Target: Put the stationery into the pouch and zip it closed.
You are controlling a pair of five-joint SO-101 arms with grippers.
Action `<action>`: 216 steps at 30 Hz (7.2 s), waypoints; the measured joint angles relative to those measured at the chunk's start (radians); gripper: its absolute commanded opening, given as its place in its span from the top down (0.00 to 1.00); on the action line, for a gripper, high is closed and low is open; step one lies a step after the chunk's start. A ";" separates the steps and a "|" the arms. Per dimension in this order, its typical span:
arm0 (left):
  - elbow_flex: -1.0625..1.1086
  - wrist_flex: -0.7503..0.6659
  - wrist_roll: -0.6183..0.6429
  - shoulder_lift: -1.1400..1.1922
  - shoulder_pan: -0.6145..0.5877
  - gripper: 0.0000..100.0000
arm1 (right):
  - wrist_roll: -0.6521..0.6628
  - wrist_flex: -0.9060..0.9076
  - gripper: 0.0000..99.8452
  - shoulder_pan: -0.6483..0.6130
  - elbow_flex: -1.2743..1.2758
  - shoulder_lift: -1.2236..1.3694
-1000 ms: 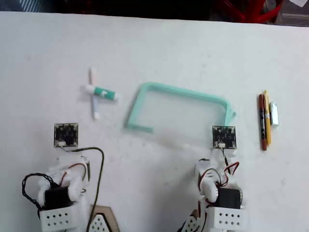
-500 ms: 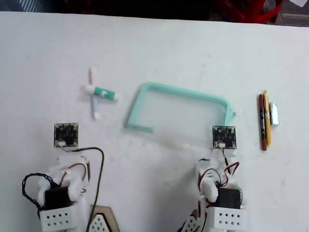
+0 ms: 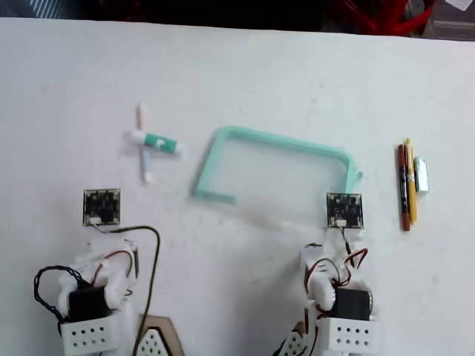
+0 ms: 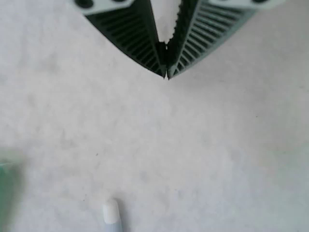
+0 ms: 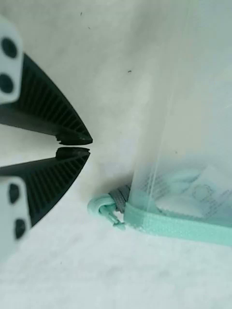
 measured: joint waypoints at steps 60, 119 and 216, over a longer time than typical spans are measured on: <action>0.000 0.000 0.000 0.000 0.000 0.98 | 0.000 0.000 0.98 0.000 0.000 0.000; -0.123 -0.522 -0.190 0.000 0.694 0.98 | 0.000 0.000 0.98 0.000 0.000 0.000; -0.021 -0.549 -0.084 0.002 0.701 0.89 | 0.414 -0.035 0.98 0.259 -0.795 0.839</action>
